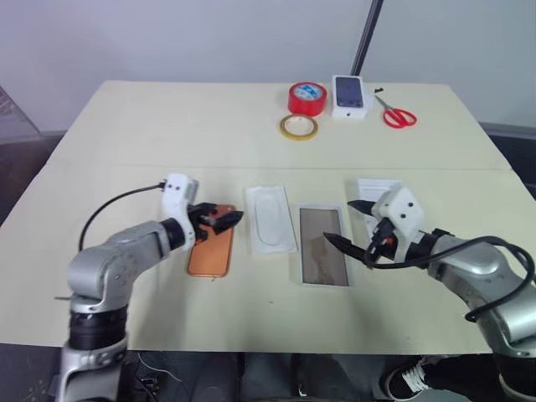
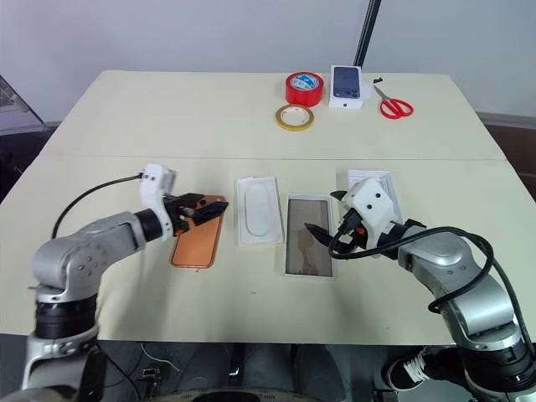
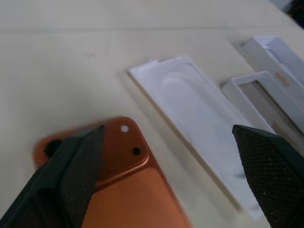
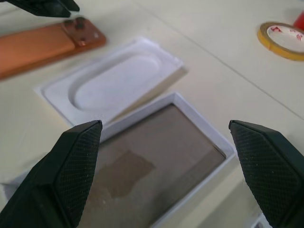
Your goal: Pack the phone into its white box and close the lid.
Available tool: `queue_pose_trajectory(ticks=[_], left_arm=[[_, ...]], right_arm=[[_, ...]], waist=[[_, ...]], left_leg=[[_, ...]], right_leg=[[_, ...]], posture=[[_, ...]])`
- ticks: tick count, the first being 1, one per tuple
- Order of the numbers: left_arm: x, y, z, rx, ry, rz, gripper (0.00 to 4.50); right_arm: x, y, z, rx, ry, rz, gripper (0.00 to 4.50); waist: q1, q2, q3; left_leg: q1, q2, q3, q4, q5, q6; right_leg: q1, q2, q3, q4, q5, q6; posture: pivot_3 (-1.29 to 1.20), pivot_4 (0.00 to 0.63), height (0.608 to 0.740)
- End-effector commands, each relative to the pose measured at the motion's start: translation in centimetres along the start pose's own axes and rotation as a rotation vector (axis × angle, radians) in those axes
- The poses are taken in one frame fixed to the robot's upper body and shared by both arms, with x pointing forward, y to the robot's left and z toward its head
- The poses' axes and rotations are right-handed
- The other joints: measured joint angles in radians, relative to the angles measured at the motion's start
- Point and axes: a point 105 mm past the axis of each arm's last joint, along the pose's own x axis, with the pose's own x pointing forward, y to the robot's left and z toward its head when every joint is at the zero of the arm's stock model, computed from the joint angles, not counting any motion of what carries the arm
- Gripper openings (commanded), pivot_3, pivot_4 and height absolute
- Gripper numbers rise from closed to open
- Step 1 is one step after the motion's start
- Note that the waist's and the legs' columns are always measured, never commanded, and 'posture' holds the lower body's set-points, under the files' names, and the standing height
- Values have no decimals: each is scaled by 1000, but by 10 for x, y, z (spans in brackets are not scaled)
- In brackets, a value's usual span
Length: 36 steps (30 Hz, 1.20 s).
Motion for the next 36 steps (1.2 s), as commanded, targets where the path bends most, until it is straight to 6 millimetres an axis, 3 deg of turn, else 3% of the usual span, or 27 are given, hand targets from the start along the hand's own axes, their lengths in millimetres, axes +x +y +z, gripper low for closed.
queue_pose_trajectory(ticks=[1,5,10,12,15,16,17,19,26,29,36], left_arm=[[8,-11,-9,-81,116,16,4500],[20,-29,-13,-167,172,-44,4500],[31,-30,-21,-222,217,-21,4500],[34,-30,-20,-245,210,-5,3729],[36,-30,-18,-258,196,10,2219],[36,-29,-17,-265,189,15,1491],[36,-29,-16,-273,183,20,1201],[36,-28,-15,-279,179,24,189],[36,-30,-10,-319,146,0,39],[34,-28,-7,-334,123,3,0],[23,-13,12,-367,41,30,0]], right_arm=[[-2,5,10,-57,-21,12,4479],[-3,6,7,-56,-15,14,4479],[-5,8,7,-63,-10,12,4479],[-7,9,7,-71,-3,18,4500],[-11,14,5,-90,23,47,4500],[-13,19,4,-99,36,73,4500],[-14,24,3,-106,46,100,4500],[-18,37,0,-118,70,173,4500],[-27,69,-27,-179,230,366,4500],[-22,73,-39,-201,271,382,3592],[-12,77,-49,-262,294,411,63]], waist=[[0,0,0],[0,0,0],[1,0,0],[4,0,0],[9,0,0],[10,0,0],[12,0,0],[16,-1,0],[18,-1,0],[19,-1,0],[20,-2,1]], left_leg=[[0,0,0,0,0,0],[0,0,0,0,0,0],[0,0,0,0,0,-1],[1,0,0,0,0,-1],[1,-1,0,0,0,-1],[1,-1,0,0,0,-1],[1,-1,0,0,0,-1],[0,-1,0,0,0,-1],[1,-1,0,0,0,-1],[1,-1,0,0,0,-1],[1,-1,0,1,1,-1]], right_leg=[[0,0,0,0,0,0],[0,1,-1,0,0,0],[0,1,0,0,0,0],[1,0,0,0,0,0],[1,0,0,-1,0,0],[1,0,0,-1,0,0],[1,0,0,-1,0,0],[1,0,0,-1,0,0],[1,0,0,-1,0,0],[1,0,0,-1,0,0],[1,0,-1,-1,0,0]], posture=[[0,150,717],[0,150,717],[0,150,717],[0,150,717],[0,150,717],[0,150,717],[0,150,717],[0,150,717],[0,150,717],[0,150,717],[0,150,717]])
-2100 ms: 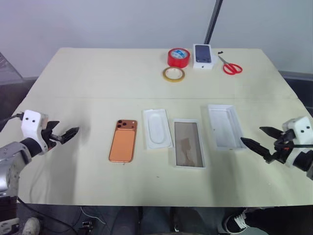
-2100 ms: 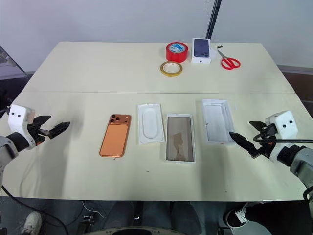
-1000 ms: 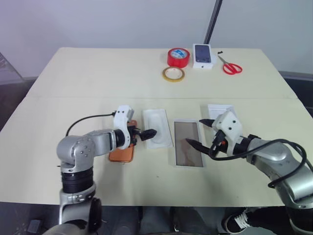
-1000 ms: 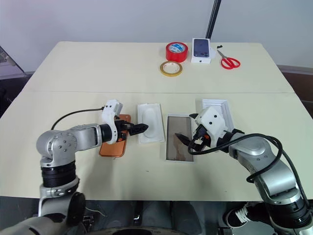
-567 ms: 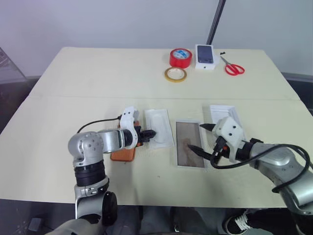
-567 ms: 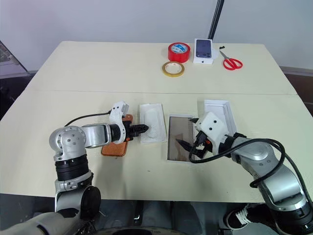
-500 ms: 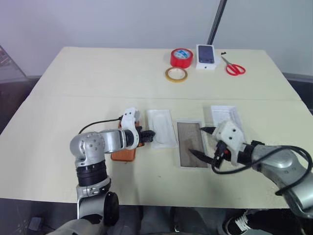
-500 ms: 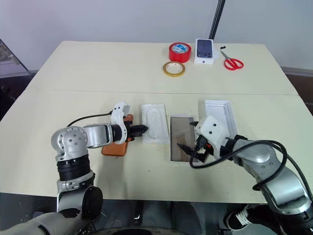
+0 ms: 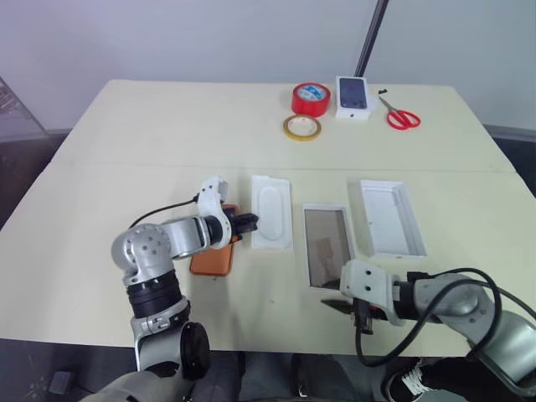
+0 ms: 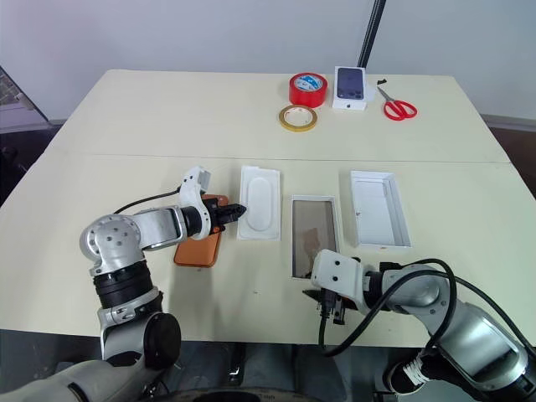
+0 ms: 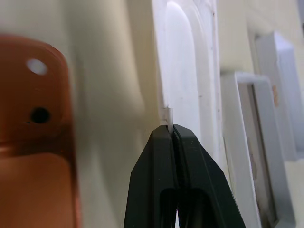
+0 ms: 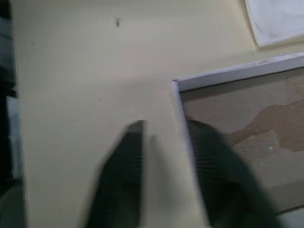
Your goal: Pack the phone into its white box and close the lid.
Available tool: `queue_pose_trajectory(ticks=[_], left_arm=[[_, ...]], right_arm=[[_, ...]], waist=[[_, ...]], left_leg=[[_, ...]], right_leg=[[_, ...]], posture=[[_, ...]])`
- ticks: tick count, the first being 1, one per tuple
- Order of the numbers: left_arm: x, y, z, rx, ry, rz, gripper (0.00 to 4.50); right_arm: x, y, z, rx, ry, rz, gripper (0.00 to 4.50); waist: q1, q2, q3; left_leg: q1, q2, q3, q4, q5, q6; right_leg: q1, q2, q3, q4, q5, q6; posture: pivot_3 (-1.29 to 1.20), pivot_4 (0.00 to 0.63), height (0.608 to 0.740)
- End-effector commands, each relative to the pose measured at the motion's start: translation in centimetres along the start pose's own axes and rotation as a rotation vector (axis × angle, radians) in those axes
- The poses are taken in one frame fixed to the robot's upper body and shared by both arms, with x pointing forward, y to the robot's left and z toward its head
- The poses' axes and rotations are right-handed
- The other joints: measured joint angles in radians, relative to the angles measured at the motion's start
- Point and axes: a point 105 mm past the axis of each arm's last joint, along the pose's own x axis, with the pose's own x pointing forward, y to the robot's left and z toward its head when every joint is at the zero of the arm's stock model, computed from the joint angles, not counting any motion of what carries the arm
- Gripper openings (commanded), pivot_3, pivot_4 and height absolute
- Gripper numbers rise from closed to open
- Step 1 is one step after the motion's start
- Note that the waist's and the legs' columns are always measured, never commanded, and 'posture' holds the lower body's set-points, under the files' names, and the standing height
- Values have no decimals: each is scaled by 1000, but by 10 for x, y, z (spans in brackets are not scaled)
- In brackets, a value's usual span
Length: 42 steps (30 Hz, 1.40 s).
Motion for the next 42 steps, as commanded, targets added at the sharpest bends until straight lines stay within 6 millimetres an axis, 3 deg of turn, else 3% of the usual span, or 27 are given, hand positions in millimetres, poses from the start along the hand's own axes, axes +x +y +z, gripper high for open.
queue_pose_trajectory(ticks=[1,10,16,19,24,31,37,42], left_arm=[[-10,-4,19,3,-65,-24,0],[-38,3,65,2,-188,-24,0],[-40,-9,67,40,-183,-77,0],[-37,-14,60,49,-165,-94,0],[-26,-27,42,34,-128,-134,0],[-10,-43,6,12,-37,-168,0],[-4,-49,-15,16,35,-170,0],[-6,-50,-18,25,50,-166,0]], right_arm=[[6,-2,3,-57,-5,4,63],[33,-17,43,-208,-112,22,63],[51,-28,60,-269,-134,8,63],[51,-38,66,-209,-156,-26,884],[31,-48,71,-135,-223,-95,3460],[-7,-75,44,-62,-167,-224,3460],[-11,-91,35,-78,-134,-297,3460],[-10,-97,38,-89,-150,-318,3460]], waist=[[1,-1,0],[-5,-2,1],[3,-3,1],[3,-3,1],[2,-3,1],[1,-3,2],[-2,-3,1],[1,-3,1]], left_leg=[[0,0,0,0,0,0],[0,0,-1,-1,4,-8],[-1,0,-1,-1,4,-8],[-1,0,-1,0,4,-8],[-1,0,-1,0,4,-8],[-1,0,-1,0,2,-3],[-1,0,-1,0,1,-3],[-1,0,-1,0,2,-3]], right_leg=[[0,0,0,0,0,0],[-1,0,-1,0,0,0],[-2,-2,-1,0,0,0],[-2,-3,-1,0,0,0],[-2,-3,-1,1,0,0],[-2,-3,0,1,0,0],[-2,-2,0,1,0,0],[-2,-1,0,1,0,0]], posture=[[0,150,717],[0,150,717],[0,150,717],[0,150,717],[0,150,717],[0,150,717],[0,150,717],[0,150,717]])
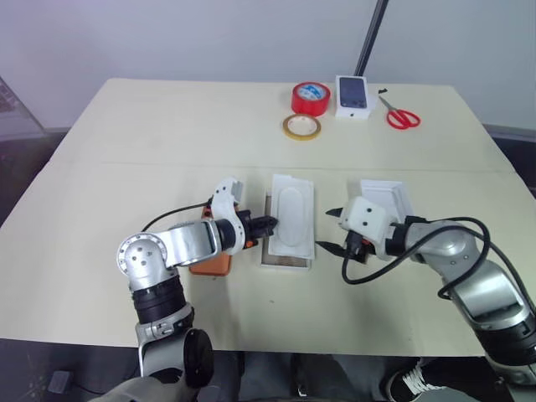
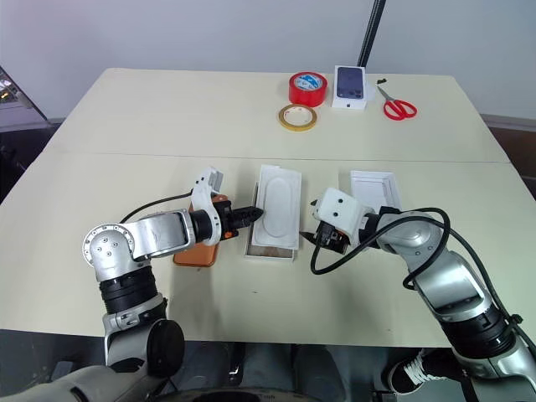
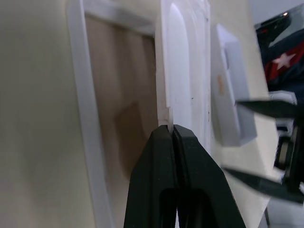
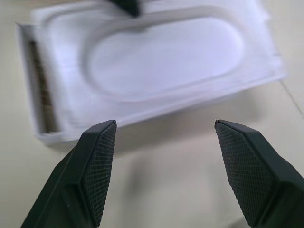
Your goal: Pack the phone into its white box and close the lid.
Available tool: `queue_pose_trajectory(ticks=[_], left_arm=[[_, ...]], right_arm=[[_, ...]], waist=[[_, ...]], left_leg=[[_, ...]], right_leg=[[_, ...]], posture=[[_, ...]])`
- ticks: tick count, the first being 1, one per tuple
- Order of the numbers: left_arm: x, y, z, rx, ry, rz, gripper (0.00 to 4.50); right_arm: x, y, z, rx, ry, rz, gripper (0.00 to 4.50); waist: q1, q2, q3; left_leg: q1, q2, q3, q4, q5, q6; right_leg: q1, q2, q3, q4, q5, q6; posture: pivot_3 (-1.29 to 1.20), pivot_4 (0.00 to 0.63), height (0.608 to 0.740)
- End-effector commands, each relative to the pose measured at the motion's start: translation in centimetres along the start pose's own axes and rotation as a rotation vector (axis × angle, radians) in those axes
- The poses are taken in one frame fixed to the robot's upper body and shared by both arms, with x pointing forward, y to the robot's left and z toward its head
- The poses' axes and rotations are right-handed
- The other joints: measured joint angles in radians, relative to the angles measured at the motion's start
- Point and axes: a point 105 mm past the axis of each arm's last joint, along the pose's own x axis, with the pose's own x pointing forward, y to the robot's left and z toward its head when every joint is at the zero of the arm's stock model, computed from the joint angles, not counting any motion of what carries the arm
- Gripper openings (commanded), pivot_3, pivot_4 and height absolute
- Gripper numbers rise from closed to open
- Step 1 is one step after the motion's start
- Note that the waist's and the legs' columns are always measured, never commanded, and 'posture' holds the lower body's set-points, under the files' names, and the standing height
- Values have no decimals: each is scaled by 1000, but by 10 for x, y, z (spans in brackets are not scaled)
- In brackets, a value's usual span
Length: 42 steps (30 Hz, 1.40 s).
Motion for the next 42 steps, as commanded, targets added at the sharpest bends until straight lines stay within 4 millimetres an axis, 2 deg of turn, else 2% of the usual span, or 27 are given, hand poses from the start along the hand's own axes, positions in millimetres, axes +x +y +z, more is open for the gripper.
queue_pose_trajectory(ticks=[1,9,12,17,18,21,23,26,31,35,38,42], left_arm=[[-4,-10,2,35,-7,-34,0],[-10,-6,3,14,2,-6,0],[-13,-8,1,2,17,-4,805],[-19,-10,1,-4,32,-4,3357],[-22,-10,3,-2,28,-2,3357],[-32,-4,15,11,-5,16,3428],[-40,2,25,77,-46,46,3428],[-51,16,36,288,-78,147,3428],[-72,45,44,634,-130,227,3428],[-85,68,33,868,-69,255,3428],[-93,80,26,927,-47,257,3428],[-100,87,23,914,-69,253,3428]], right_arm=[[-1,-9,10,-44,-38,-37,3460],[1,-13,8,-51,-42,-51,3460],[2,-15,7,-55,-41,-57,3502],[6,-21,10,-60,-56,-73,3502],[7,-21,11,-57,-61,-72,3502],[10,-23,18,-26,-88,-72,2612],[15,-23,21,-10,-95,-69,1591],[28,-22,27,23,-96,-66,58],[63,-18,38,112,-92,-105,58],[86,-16,34,116,-40,-137,58],[99,-16,27,90,12,-173,58],[103,-17,15,51,82,-202,58]], waist=[[0,0,0],[1,0,0],[2,0,0],[1,0,0],[0,0,0],[-2,0,0],[-4,1,0],[-7,1,0],[-21,2,0],[-22,3,1],[-22,3,1],[-23,3,1]], left_leg=[[0,0,0,0,1,-2],[0,0,0,0,2,-4],[0,0,0,0,2,-4],[0,0,0,0,3,-4],[0,0,0,0,3,-5],[0,0,0,0,3,-5],[0,0,0,0,3,-5],[0,0,0,-1,3,-5],[0,0,1,-3,4,-7],[0,0,2,-6,5,-8],[0,-1,2,-9,4,-6],[0,-1,2,-10,2,-3]], right_leg=[[0,0,0,0,0,0],[0,0,0,0,0,0],[0,-1,0,0,0,0],[0,-1,0,0,0,0],[0,0,0,0,0,0],[0,0,0,0,0,0],[0,1,0,0,0,0],[-1,2,0,0,0,-1],[-2,3,0,0,-1,-1],[-4,2,1,-1,-1,-1],[-4,1,1,-1,-1,-2],[-6,-1,1,-1,-1,-2]], posture=[[0,150,717],[0,150,717],[0,150,717],[0,150,717],[0,150,717],[0,150,717],[0,150,717],[0,150,717],[0,150,717],[0,150,717],[0,150,717],[0,150,717]])
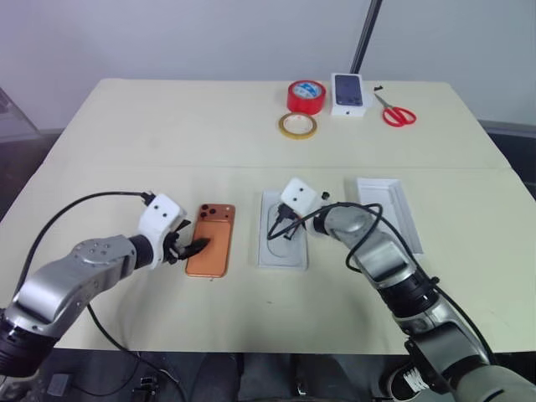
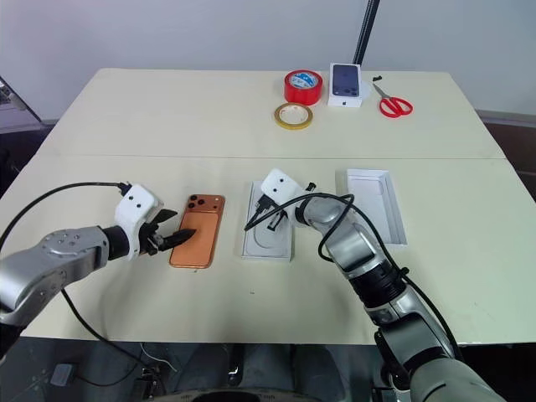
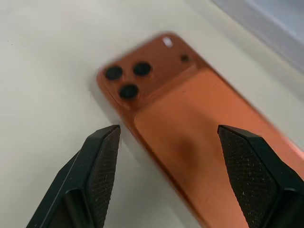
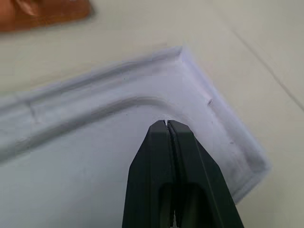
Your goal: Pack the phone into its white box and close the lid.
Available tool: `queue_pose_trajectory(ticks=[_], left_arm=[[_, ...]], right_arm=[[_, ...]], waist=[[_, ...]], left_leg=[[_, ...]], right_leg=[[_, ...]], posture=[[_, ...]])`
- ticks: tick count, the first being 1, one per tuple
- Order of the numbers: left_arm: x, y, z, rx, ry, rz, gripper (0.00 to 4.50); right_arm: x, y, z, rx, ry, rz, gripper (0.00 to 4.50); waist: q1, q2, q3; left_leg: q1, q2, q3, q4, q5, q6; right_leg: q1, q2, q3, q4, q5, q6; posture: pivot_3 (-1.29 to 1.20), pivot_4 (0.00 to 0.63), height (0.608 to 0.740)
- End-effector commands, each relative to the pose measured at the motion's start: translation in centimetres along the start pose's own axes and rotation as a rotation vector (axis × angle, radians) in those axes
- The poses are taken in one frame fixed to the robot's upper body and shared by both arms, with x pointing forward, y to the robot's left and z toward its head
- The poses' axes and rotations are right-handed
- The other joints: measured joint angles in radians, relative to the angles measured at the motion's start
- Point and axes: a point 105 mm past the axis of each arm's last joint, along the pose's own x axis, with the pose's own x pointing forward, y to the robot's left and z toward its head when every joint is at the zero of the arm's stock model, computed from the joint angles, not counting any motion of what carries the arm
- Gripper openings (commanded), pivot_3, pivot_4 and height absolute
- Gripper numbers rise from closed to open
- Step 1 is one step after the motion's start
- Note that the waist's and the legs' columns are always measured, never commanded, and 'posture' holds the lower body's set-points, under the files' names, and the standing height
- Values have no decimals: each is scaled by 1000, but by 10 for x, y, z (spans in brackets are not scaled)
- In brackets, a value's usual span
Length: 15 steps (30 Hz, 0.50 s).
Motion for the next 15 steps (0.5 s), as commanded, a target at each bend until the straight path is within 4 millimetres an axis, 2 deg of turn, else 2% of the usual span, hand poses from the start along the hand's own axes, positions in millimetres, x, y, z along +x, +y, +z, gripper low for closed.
queue_pose_trajectory(ticks=[1,3,7,10,11,15], left_arm=[[-9,9,12,28,-70,32,3428],[-12,13,8,10,-67,59,3428],[-15,28,-2,-205,-61,125,3428],[-14,28,-10,-361,-25,121,4311],[-13,26,-13,-384,-7,116,4451],[-7,15,-14,-527,29,55,4451]], right_arm=[[-2,-10,1,-63,15,-54,58],[-4,-8,5,-71,-7,-47,58],[-20,3,44,-55,-173,43,58],[-27,20,66,-66,-243,136,0],[-28,25,71,-67,-254,163,0],[-21,50,77,-121,-234,268,0]], waist=[[-1,0,0],[-3,0,0],[-5,0,0],[-8,0,0],[-8,0,0],[-8,0,0]], left_leg=[[0,0,0,0,0,0],[0,1,0,0,0,0],[0,1,0,-1,0,0],[0,2,-1,-1,0,1],[0,2,-1,-1,0,1],[1,2,-1,0,0,1]], right_leg=[[0,0,0,0,0,0],[0,0,0,0,0,0],[0,0,0,1,0,0],[-1,1,0,2,0,0],[0,1,0,2,0,0],[0,1,-1,2,0,0]], posture=[[0,150,717],[0,150,717],[0,150,717],[0,150,717],[0,150,717],[0,150,717]])
